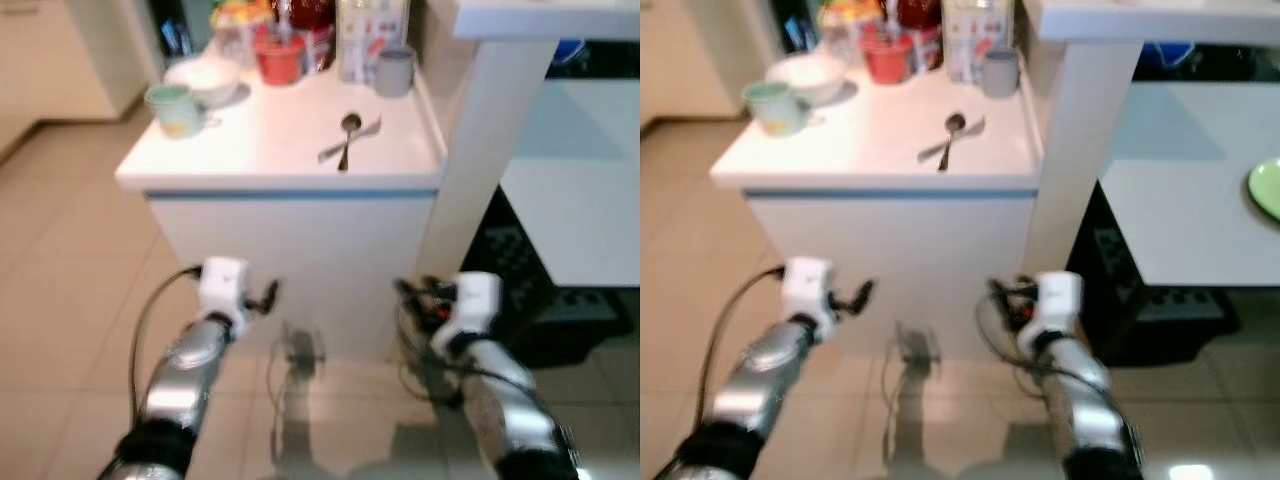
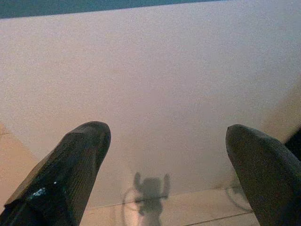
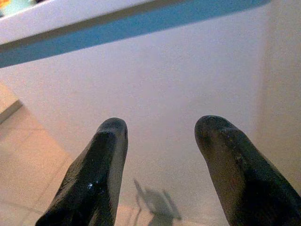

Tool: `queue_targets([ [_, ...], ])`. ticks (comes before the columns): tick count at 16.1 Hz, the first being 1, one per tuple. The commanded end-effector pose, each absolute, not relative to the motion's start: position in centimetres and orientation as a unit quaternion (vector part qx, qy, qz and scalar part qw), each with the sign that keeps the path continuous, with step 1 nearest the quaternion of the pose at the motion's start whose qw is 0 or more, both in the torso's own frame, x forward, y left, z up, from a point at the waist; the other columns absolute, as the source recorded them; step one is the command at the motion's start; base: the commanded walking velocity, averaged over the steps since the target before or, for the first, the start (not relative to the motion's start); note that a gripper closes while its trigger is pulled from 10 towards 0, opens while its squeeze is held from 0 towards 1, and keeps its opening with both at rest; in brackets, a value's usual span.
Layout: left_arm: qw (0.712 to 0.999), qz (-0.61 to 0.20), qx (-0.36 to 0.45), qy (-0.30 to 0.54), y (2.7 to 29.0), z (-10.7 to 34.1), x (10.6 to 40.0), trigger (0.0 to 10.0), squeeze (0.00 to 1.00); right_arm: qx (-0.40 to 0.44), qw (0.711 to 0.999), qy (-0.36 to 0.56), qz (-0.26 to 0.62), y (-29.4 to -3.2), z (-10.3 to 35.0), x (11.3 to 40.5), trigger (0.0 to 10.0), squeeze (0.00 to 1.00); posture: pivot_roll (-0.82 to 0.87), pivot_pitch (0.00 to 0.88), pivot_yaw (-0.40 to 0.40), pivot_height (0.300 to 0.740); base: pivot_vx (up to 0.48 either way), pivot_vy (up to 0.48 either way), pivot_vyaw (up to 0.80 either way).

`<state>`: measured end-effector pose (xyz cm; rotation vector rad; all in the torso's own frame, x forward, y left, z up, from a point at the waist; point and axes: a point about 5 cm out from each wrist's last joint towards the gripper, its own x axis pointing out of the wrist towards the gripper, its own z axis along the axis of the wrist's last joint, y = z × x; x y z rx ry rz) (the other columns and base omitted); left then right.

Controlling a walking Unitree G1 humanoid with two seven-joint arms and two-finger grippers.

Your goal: Setting the table

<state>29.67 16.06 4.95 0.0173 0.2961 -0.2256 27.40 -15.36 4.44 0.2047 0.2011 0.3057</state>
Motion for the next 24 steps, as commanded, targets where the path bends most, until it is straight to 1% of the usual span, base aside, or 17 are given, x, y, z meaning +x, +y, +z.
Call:
queue_targets([
  [1, 0.982, -0.128, 0.008, 0.137, 14.9, 5.5, 30.0, 10.0, 0.00, 0.092, 0.981, 0.101, 0.136, -16.7, 4.4, 27.3, 10.0, 0.00, -0.06, 0.000, 0.062, 0.740, 0.450, 0.000, 0.00],
  [9, 0.982, -0.128, 0.009, 0.138, 14.9, 5.5, 30.0, 10.0, 0.00, 0.092, 0.981, 0.101, 0.136, -16.6, 4.4, 27.3, 10.0, 0.00, -0.06, 0.000, 0.063, 0.740, 0.450, 0.000, 0.00],
  [13, 0.982, -0.150, -0.010, 0.116, 14.3, 6.1, 30.1, 10.0, 0.00, 0.095, 0.980, 0.107, 0.137, -16.7, 4.1, 26.9, 10.0, 0.00, -0.06, 0.000, 0.068, 0.740, 0.000, 0.476, 0.00],
  [18, 0.984, -0.144, -0.004, 0.106, 14.4, 6.3, 30.0, 10.0, 0.00, 0.094, 0.980, 0.107, 0.141, -16.6, 4.0, 26.8, 10.0, 0.00, -0.06, 0.000, 0.069, 0.740, 0.000, 0.000, 0.00],
  [20, 0.986, -0.149, -0.009, 0.072, 14.5, 7.0, 30.1, 10.0, 0.00, 0.067, 0.985, 0.062, 0.147, -16.8, 5.1, 26.8, 10.0, 0.00, -0.06, 0.000, 0.070, 0.740, 0.000, 0.000, 0.00],
  [23, 0.992, -0.120, -0.015, 0.020, 15.3, 8.5, 30.8, 10.0, 0.00, 0.048, 0.990, 0.032, 0.127, -17.0, 6.0, 27.4, 10.0, 0.00, -0.06, 0.000, 0.070, 0.740, 0.000, 0.000, 0.00],
  [24, 0.993, -0.115, -0.024, -0.011, 15.6, 9.3, 31.0, 10.0, 0.00, 0.026, 0.994, 0.002, 0.107, -17.0, 6.7, 27.9, 10.0, 0.00, -0.06, 0.000, 0.068, 0.740, 0.000, 0.000, 0.00],
])
